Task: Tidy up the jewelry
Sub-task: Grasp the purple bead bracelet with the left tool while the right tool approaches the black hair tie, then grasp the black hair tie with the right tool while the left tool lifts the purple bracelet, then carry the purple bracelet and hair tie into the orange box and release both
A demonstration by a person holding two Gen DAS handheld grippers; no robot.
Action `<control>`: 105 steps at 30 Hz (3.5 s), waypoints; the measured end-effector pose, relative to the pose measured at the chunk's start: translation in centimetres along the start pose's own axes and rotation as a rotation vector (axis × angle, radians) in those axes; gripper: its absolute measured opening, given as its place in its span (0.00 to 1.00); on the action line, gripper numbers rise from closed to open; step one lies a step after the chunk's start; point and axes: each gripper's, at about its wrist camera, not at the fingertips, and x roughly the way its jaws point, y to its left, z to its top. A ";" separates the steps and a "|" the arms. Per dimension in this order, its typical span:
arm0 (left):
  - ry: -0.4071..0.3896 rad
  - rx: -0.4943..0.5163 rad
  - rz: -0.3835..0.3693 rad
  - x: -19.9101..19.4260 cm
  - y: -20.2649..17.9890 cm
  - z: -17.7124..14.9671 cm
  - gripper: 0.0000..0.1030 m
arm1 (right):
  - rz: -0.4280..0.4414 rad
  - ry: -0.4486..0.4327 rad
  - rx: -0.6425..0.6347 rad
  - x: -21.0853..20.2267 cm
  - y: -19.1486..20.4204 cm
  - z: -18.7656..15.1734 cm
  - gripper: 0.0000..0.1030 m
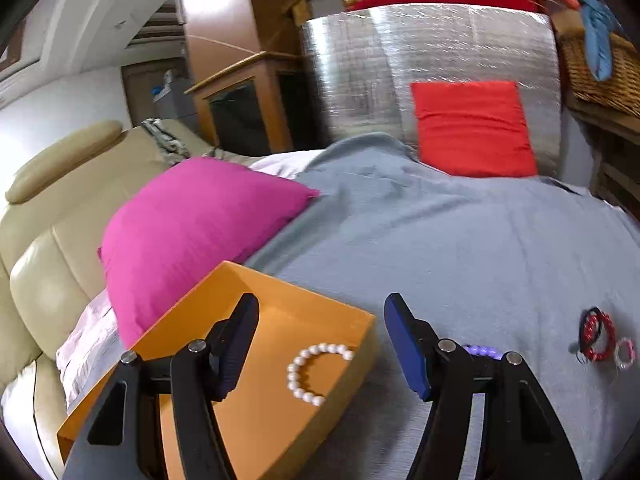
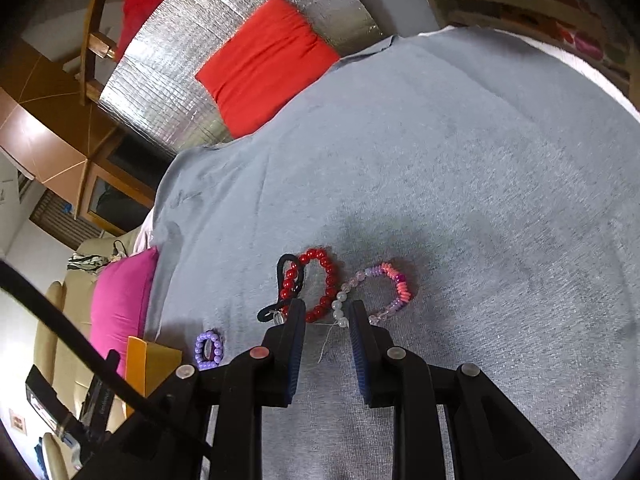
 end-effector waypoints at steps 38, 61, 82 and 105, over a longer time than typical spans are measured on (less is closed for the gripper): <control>0.356 0.016 -0.548 7.2 -5.7 -4.0 0.12 | 0.018 0.081 -0.066 4.3 2.2 -0.4 0.24; 0.350 0.158 -0.828 2.2 -5.7 -4.3 0.09 | 0.096 0.056 0.061 9.2 2.2 1.5 0.18; 0.299 0.111 -0.856 0.2 -5.0 -3.2 0.09 | 0.194 -0.068 -0.034 3.0 3.6 1.1 0.09; 0.118 -0.044 -0.837 -5.3 0.9 -1.1 0.09 | 0.287 -0.094 -0.221 -0.1 9.7 -3.0 0.09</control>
